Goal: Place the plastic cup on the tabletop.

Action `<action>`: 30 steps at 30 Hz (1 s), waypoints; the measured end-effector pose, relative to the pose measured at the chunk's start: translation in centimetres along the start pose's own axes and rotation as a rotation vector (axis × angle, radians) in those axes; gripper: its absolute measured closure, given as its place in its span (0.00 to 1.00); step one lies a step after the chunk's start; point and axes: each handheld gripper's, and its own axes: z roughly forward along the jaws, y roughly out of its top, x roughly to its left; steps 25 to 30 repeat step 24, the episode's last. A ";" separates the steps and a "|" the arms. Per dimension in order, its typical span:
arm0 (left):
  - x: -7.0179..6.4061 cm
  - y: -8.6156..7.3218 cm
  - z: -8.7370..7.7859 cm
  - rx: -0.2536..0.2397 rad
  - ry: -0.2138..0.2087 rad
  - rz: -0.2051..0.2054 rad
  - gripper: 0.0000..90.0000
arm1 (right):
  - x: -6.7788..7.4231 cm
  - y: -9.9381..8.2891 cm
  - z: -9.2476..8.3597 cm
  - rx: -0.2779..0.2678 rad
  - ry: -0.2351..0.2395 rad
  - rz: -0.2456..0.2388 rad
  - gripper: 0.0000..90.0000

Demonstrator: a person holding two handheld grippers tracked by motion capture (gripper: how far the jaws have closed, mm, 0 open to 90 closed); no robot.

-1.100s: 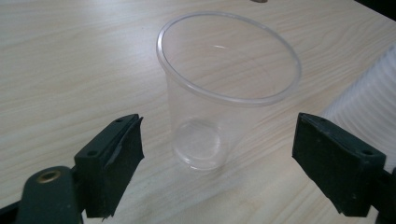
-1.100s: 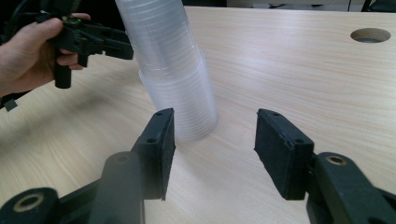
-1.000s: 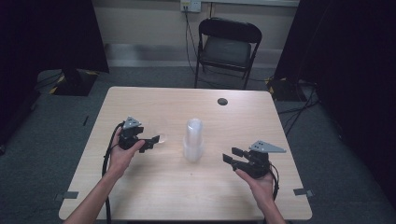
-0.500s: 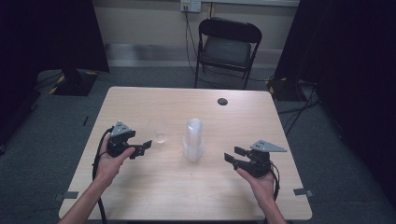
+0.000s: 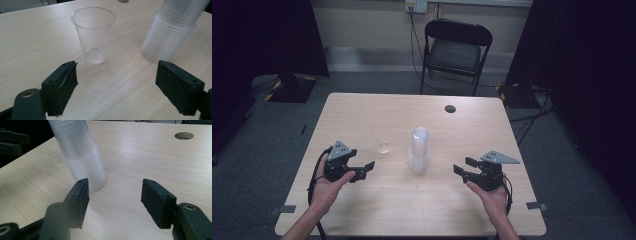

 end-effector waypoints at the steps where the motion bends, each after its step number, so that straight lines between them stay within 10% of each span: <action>1: -0.3 -0.2 -0.1 0.006 0.001 0.003 0.19 | 0.0 0.0 0.0 -0.002 0.000 0.001 0.43; 11: -3.1 -1.8 -2.3 0.042 -0.034 -0.009 0.19 | 0.0 -0.2 -0.1 0.010 -0.015 -0.008 0.43; 19: -2.3 -4.0 -1.8 0.046 -0.065 -0.063 0.18 | 0.3 -1.2 -0.4 0.030 -0.027 -0.017 0.40; 30: -2.9 -4.3 -1.7 0.063 -0.079 -0.004 0.19 | 0.0 -2.0 -0.2 0.031 -0.043 -0.003 0.33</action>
